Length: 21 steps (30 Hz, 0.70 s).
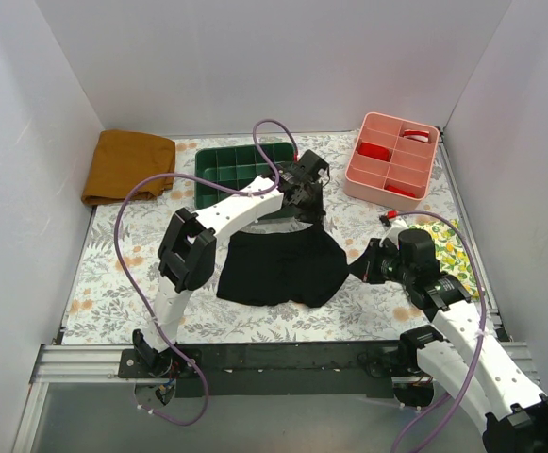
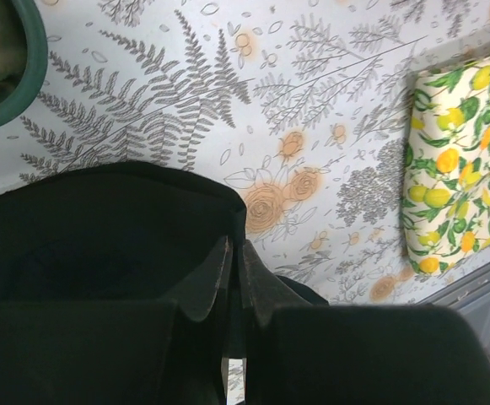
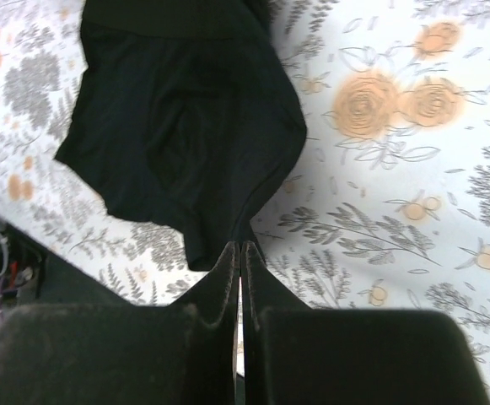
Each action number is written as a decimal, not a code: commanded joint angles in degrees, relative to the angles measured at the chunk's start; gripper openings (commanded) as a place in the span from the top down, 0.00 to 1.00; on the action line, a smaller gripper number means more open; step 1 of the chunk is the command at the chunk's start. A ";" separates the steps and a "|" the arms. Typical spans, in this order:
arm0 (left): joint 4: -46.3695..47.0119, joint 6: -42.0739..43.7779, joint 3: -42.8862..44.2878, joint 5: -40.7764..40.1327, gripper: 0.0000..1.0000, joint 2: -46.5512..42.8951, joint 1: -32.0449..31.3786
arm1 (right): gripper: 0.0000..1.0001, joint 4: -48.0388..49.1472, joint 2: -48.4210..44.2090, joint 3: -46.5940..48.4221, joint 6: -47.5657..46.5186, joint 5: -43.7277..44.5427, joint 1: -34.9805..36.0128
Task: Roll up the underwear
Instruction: Fold the underwear at the center of the board.
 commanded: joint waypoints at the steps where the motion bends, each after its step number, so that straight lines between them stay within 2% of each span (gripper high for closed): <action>1: 2.40 0.51 -3.04 -0.67 1.00 -6.67 0.27 | 0.99 2.64 0.87 3.12 -0.35 -7.27 -0.01; 8: 4.34 0.60 -7.17 -1.73 1.00 -9.74 1.58 | 0.99 3.17 2.36 4.79 -0.27 -8.76 1.22; 13: 6.53 0.51 -12.61 -1.29 1.00 -13.44 3.52 | 0.99 3.96 4.39 5.85 0.79 -6.66 4.73; 17: 7.85 0.34 -16.40 -0.50 1.00 -16.51 5.27 | 0.99 3.88 8.24 7.60 2.11 -0.54 9.29; 21: 6.71 0.42 -19.03 -0.24 1.00 -18.80 7.38 | 0.99 -0.25 13.96 15.40 2.46 10.47 19.73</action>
